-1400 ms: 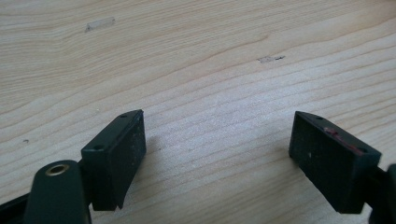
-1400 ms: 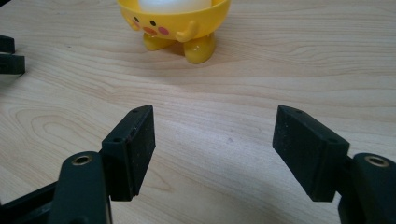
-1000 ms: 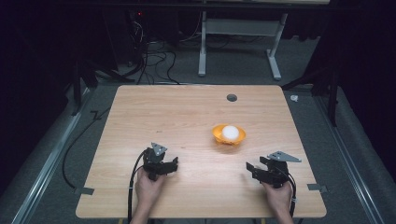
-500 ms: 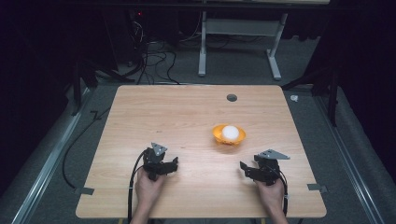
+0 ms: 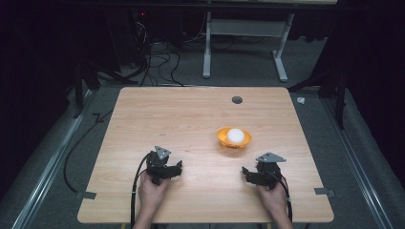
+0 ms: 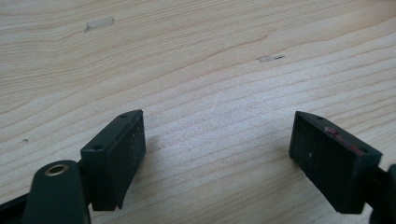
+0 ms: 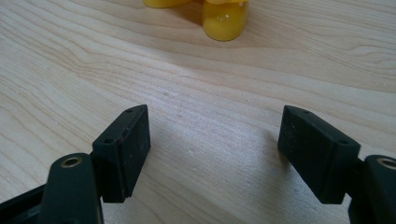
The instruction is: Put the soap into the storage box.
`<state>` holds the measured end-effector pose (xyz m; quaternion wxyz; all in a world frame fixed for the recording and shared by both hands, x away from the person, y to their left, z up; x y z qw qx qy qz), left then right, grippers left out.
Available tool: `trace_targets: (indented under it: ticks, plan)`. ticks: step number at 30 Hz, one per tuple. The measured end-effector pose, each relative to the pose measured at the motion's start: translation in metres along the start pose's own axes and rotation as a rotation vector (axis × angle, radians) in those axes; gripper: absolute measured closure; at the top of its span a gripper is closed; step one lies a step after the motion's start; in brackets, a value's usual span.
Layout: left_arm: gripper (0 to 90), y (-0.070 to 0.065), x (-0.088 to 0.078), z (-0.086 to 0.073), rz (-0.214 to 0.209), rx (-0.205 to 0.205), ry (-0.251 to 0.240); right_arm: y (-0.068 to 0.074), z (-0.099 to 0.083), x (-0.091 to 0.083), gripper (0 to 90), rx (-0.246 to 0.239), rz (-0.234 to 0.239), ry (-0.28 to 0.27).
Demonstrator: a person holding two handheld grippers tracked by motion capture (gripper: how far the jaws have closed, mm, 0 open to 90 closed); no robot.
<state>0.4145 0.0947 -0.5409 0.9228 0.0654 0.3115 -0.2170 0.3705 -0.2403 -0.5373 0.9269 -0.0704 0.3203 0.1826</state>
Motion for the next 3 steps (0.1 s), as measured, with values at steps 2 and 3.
trace_targets:
  ticks: [2,3]
  plan:
    - [19.0,0.0,0.0,0.0,0.001,0.0,0.0,0.0001,0.0,0.0,26.0,0.001,0.0,0.0]
    - [19.0,0.0,0.0,0.0,0.001,0.0,0.0,0.0001,0.0,0.0,26.0,0.002,0.0,0.0]
Point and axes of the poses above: each handheld gripper's, and its own axes: x roughly forward along the jaws, z roughly out of its top, y roughly to its left, the point moved 5 cm from there along x, roughly forward along the jaws, and after that the axes turned 6 degrees about -y, right-handed, at the moved point
